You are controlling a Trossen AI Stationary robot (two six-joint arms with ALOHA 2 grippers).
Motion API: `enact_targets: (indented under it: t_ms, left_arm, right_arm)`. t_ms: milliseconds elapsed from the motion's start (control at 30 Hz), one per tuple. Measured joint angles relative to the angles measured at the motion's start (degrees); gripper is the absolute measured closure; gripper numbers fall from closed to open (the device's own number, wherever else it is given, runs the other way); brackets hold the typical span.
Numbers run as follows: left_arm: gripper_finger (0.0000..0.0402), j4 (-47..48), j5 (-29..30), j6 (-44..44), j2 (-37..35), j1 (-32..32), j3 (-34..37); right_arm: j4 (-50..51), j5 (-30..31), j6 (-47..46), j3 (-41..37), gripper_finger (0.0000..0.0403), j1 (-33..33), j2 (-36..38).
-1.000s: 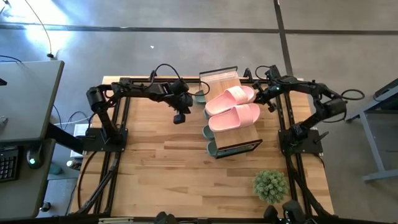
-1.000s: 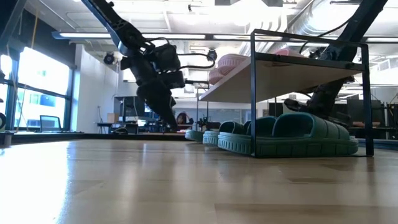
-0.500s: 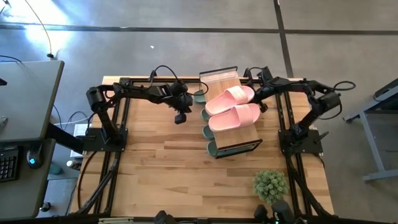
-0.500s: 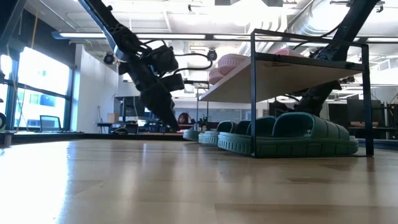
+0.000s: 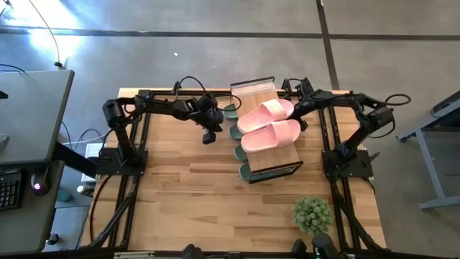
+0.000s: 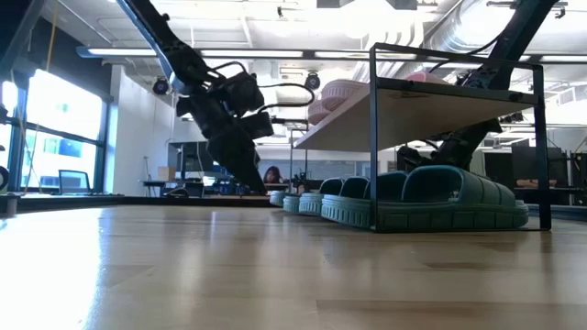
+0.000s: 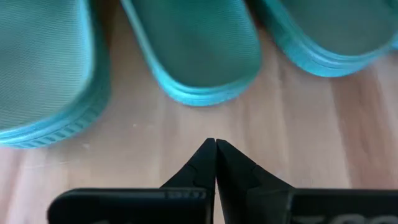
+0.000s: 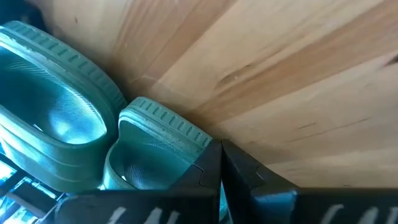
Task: Pick and place slides into the shelf
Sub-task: Adjust the green slides, then return to Home Position
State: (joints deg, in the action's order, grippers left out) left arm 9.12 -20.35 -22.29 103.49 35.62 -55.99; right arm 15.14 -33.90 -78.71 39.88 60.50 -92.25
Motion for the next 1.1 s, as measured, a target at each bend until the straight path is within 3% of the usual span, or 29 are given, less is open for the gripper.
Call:
enact_targets:
  t_ms: [167,400,700,1100]
  left_arm:
    - [0.0402,-0.4,-4.3,-1.0,0.9,0.0,0.0]
    - [0.0402,-2.8,2.6,1.8,1.3,1.0,-0.1]
    - [0.0402,-3.8,3.1,4.7,1.3,7.2,-0.1]
    - [0.0402,-6.8,2.8,3.0,1.3,8.6,-0.1]
  right_arm:
    - [0.0,0.7,-0.1,0.0,0.0403,-0.6,0.0]
    - [0.0,2.7,0.7,0.0,0.0403,-0.1,0.1]
    - [0.2,9.2,1.4,0.1,0.0403,1.3,2.8]
    - [0.4,10.4,4.1,0.2,0.0403,2.5,4.7]
